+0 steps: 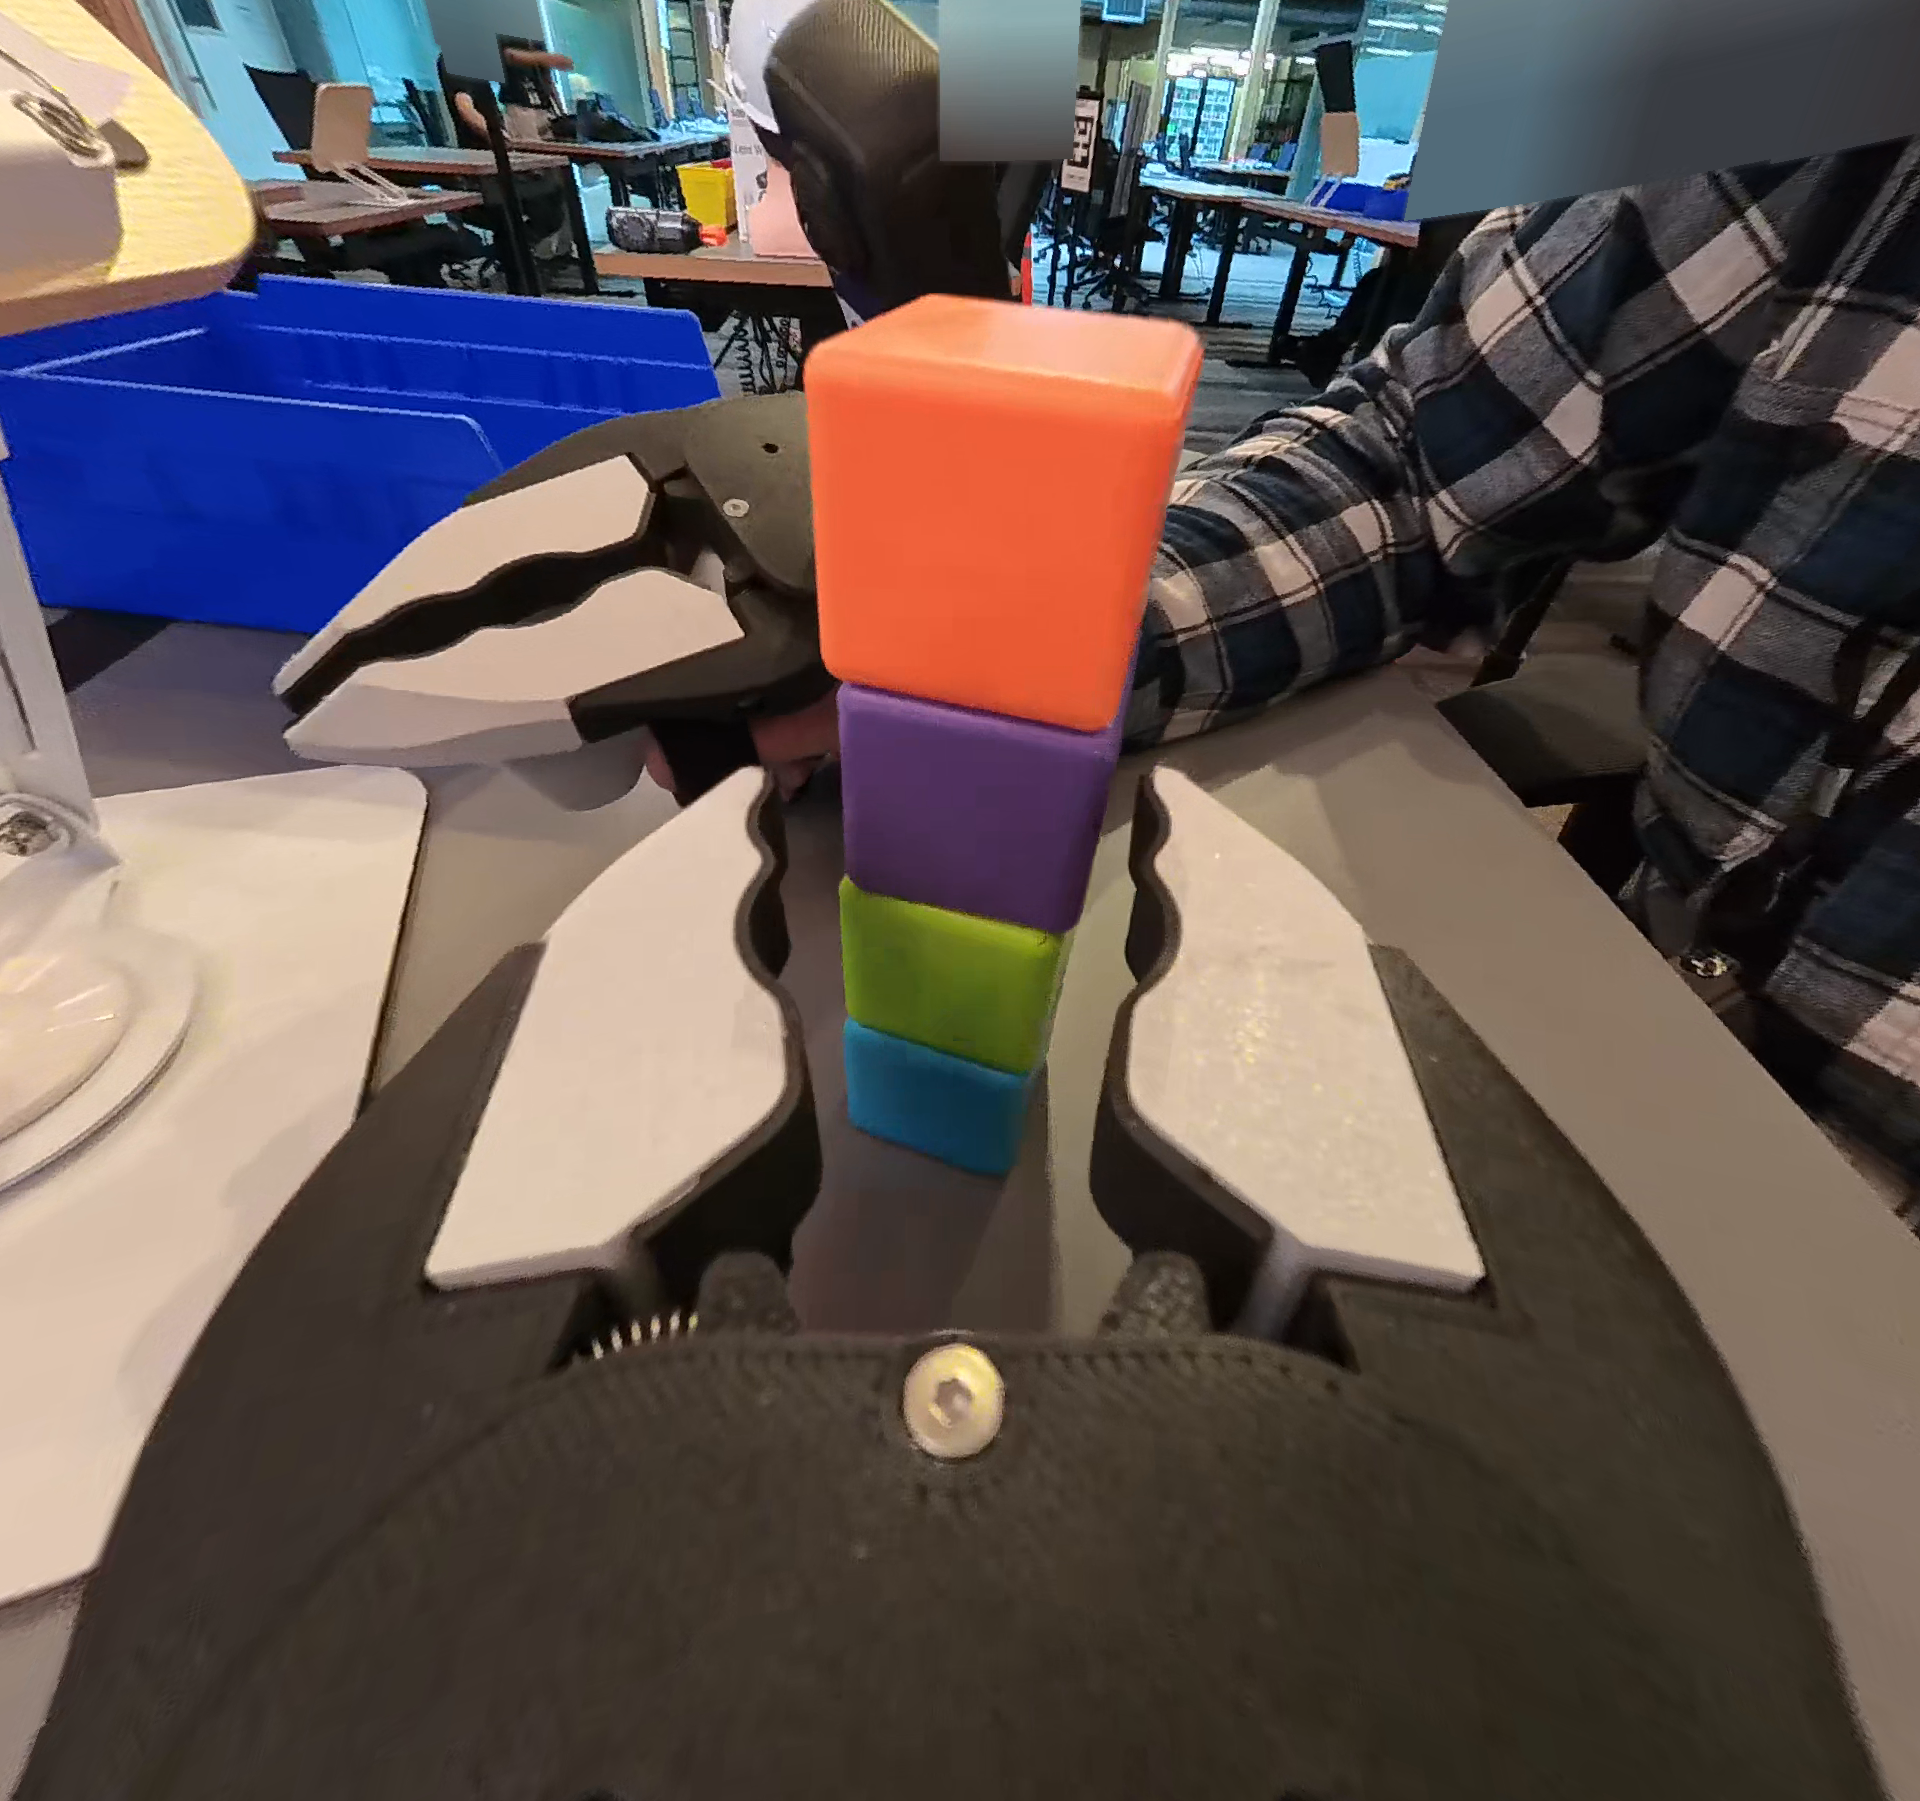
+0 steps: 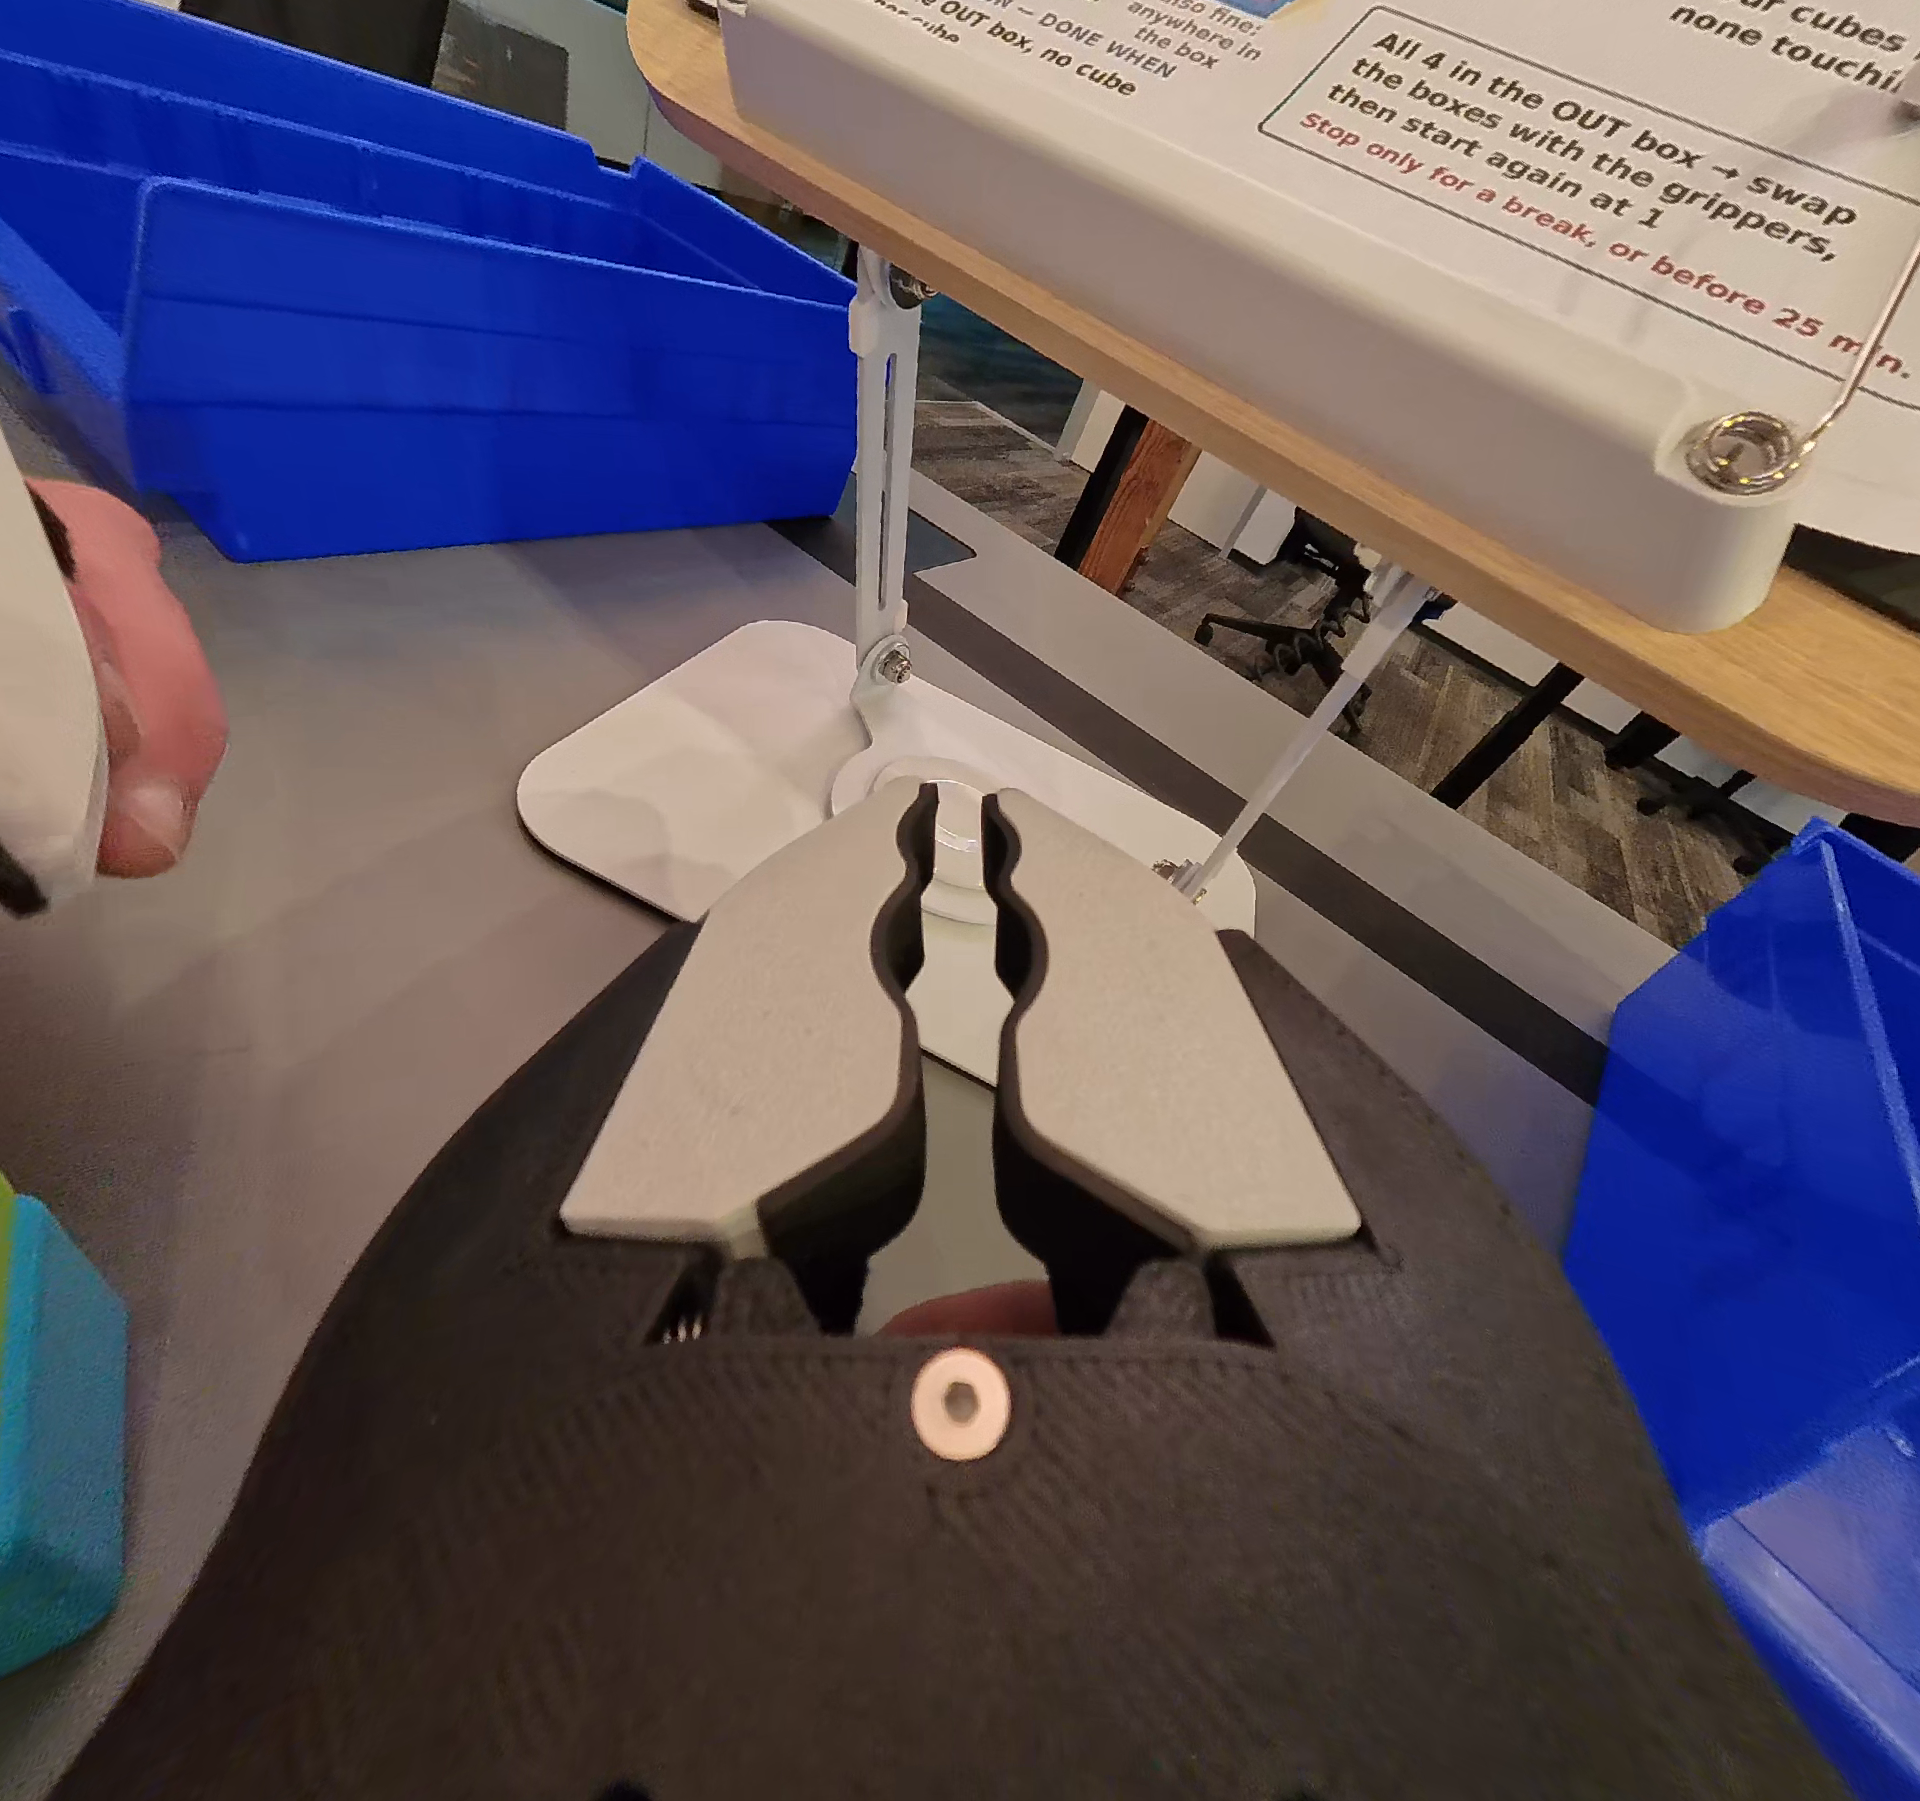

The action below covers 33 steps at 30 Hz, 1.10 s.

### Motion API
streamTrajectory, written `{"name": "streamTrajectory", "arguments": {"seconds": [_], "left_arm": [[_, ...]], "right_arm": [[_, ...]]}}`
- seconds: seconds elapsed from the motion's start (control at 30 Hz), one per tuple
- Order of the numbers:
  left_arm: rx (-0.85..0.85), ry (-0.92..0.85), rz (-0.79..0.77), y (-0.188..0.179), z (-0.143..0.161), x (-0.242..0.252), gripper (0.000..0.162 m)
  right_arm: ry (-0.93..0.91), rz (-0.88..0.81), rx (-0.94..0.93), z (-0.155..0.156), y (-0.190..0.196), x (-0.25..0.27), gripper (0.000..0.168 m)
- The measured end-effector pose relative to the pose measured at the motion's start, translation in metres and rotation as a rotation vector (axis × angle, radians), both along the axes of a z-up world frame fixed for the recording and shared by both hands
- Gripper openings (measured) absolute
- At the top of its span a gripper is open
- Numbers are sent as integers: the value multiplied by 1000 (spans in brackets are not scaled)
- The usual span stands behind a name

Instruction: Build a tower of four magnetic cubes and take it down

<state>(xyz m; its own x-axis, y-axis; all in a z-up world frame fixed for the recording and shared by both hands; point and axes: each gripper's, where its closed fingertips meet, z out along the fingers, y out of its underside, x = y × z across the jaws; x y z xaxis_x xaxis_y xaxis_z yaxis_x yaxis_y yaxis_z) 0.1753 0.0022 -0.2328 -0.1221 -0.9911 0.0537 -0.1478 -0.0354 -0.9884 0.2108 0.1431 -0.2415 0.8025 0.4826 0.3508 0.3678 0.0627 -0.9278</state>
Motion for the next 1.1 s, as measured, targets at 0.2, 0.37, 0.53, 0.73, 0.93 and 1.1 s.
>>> {"name": "streamTrajectory", "arguments": {"seconds": [0.2,0.37,0.53,0.73,0.93,1.1], "left_arm": [[8,-19,-7,0,-1,5,48],[38,-10,38,5,-1,6,48],[44,-12,76,10,-1,4,48],[36,-23,80,10,-1,4,48],[33,-5,73,10,-1,4,48],[39,1,76,10,-1,4,48]], "right_arm": [[-3,2,0,0,0,0,9],[3,9,-3,0,-1,-1,10],[61,65,-27,4,-4,-3,12],[100,254,-37,41,-18,-2,16],[127,527,-186,106,-65,-2,30],[-40,654,-341,109,-111,-26,62]]}}
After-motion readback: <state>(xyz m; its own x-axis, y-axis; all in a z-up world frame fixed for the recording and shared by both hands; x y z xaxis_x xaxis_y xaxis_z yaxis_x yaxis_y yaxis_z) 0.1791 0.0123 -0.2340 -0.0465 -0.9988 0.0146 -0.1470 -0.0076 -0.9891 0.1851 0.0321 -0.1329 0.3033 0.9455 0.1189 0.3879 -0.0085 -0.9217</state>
